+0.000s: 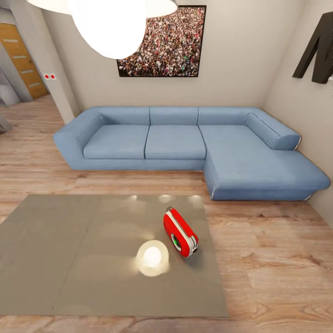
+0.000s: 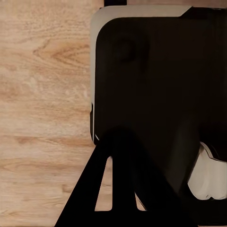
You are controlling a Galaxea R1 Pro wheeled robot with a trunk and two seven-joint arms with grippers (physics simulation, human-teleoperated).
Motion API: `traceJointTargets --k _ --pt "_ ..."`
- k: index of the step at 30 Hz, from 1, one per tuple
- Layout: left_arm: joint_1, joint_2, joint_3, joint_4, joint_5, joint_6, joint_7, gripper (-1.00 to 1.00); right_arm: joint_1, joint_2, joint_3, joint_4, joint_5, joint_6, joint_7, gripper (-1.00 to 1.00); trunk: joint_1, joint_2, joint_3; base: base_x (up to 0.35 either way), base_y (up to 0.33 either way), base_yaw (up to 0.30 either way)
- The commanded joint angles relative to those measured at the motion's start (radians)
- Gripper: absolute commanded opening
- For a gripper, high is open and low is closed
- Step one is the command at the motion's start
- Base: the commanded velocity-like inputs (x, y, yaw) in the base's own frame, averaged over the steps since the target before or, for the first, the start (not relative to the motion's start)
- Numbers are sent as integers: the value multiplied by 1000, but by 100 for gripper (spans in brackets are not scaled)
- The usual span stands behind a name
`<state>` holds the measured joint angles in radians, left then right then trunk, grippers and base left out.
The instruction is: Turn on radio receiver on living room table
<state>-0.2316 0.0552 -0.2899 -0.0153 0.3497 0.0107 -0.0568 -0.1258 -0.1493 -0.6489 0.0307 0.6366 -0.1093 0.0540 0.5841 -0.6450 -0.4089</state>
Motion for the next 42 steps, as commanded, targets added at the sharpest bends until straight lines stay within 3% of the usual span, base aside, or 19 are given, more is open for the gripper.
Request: traceJointTargets --k 1,42 --pt "0 0 0 0 0 0 0 -100 0 0 0 0 0 0 0 100 0 0 2 0 0 0" --pt "0 0 0 0 0 0 0 -100 0 0 0 0 -1 -1 0 100 0 0 59 0 0 0"
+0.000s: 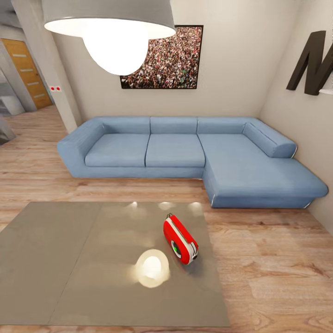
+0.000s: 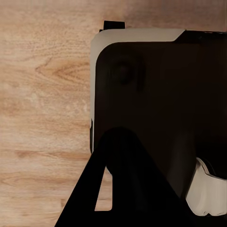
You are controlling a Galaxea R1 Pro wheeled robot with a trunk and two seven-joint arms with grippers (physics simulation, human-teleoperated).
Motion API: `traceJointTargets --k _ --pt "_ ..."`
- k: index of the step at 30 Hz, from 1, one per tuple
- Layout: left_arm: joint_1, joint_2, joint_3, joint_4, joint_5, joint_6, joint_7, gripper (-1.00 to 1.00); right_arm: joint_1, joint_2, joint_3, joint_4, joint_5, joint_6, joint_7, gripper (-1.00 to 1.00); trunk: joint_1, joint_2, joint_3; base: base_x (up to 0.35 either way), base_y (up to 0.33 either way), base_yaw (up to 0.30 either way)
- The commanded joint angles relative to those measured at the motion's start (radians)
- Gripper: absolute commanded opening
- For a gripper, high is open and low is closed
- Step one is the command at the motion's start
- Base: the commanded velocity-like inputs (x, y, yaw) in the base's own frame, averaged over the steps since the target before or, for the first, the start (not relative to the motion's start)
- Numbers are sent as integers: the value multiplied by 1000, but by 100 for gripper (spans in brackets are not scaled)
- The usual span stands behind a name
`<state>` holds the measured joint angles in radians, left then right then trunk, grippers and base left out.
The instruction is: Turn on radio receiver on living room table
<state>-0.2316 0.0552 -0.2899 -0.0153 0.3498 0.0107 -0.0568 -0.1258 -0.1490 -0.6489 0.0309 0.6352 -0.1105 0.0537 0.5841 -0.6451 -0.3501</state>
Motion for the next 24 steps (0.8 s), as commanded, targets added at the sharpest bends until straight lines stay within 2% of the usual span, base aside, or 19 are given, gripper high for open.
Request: traceJointTargets --k 1,8,24 --pt "0 0 0 0 0 0 0 -100 0 0 0 0 0 0 0 100 0 0 2 0 0 0" --pt "0 0 0 0 0 0 0 -100 0 0 0 0 1 1 0 100 0 0 11 0 0 0" --pt "0 0 0 0 0 0 0 -100 0 0 0 0 1 2 0 100 0 0 12 0 0 0"
